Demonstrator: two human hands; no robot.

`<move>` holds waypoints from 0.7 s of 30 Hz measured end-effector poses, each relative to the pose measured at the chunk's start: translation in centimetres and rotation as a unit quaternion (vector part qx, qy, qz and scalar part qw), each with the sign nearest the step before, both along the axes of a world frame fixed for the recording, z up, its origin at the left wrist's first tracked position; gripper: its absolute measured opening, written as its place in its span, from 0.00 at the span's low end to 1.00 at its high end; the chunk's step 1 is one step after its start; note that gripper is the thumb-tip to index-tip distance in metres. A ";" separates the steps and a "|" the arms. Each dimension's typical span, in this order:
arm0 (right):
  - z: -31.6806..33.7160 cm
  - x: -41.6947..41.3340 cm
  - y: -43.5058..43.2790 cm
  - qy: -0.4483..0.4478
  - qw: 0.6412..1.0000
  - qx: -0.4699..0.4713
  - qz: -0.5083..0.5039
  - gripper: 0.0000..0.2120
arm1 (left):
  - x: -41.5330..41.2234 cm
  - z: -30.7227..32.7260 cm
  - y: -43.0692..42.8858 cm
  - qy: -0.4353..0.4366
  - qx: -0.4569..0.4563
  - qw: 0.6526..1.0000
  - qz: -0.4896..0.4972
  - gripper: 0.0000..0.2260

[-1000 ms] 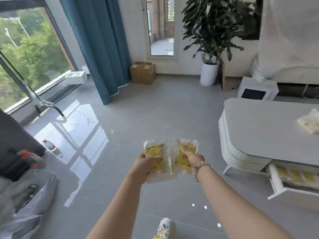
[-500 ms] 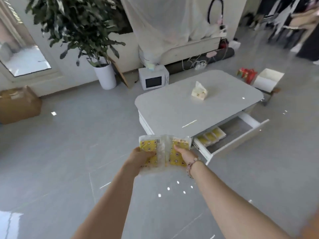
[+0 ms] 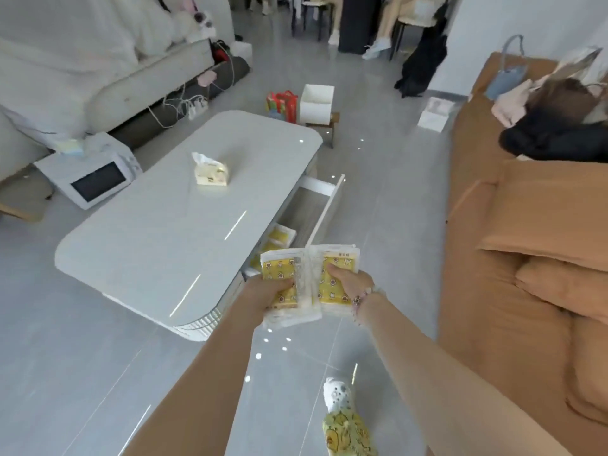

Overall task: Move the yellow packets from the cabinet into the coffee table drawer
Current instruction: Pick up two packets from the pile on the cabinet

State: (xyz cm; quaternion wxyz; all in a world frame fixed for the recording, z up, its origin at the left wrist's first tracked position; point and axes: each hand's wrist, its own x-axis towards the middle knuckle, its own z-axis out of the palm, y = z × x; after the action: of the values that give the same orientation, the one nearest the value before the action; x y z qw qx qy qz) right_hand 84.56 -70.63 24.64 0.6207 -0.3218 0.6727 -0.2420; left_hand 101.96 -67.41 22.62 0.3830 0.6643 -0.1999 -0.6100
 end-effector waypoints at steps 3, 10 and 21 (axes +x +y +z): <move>-0.5 -3.0 -4.3 0.008 0.999 -0.002 -0.032 0.15 | -2.7 -0.9 -5.2 0.027 -0.017 0.999 -0.033 0.08; -1.4 -8.1 -16.1 0.037 0.998 0.005 -0.056 0.16 | -7.3 -3.1 -17.8 0.064 0.008 0.995 -0.071 0.17; -2.2 -8.6 -29.5 0.036 0.999 0.018 -0.003 0.19 | -8.5 -4.9 -30.7 0.038 0.054 0.997 -0.043 0.09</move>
State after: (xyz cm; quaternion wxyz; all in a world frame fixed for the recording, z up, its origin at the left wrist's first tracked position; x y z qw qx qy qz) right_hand 75.94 -100.09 22.45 0.6009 -0.3172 0.6998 -0.2203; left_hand 93.44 -98.12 17.77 0.3273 0.6514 -0.1802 -0.6603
